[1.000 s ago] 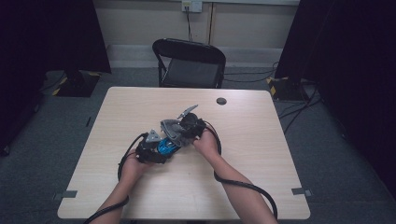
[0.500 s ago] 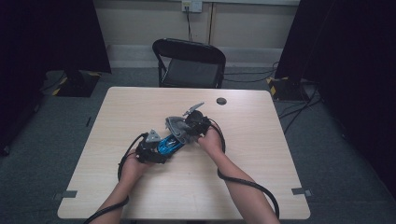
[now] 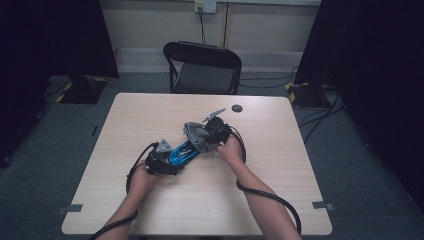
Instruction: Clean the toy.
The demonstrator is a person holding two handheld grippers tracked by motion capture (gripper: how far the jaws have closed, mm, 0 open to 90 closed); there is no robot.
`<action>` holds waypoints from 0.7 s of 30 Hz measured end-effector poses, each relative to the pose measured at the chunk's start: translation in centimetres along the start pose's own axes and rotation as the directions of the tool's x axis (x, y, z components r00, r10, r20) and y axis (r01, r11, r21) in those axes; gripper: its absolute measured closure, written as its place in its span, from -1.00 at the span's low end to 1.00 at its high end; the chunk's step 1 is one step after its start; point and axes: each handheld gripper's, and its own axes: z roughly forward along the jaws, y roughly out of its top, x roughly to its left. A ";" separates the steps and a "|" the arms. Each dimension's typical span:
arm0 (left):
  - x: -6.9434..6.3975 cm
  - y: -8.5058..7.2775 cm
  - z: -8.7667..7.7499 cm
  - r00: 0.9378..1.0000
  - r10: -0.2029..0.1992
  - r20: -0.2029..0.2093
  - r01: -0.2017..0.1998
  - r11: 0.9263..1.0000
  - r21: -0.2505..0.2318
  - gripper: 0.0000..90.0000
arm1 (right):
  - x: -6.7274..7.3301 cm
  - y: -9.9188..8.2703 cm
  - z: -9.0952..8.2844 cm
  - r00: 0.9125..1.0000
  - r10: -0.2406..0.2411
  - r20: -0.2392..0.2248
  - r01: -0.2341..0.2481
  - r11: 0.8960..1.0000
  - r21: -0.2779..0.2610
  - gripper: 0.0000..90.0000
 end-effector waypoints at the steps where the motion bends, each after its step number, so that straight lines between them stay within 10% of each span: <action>1: 0.0 0.0 0.0 1.000 0.000 0.000 0.000 1.000 0.001 -0.47 | 0.0 -0.1 0.0 1.000 -0.001 0.004 0.001 1.000 0.004 0.76; 21: 0.0 0.0 0.0 1.000 0.000 0.000 0.000 1.000 0.001 -0.47 | -1.5 -1.1 -0.2 1.000 0.020 0.019 -0.020 1.000 0.012 0.76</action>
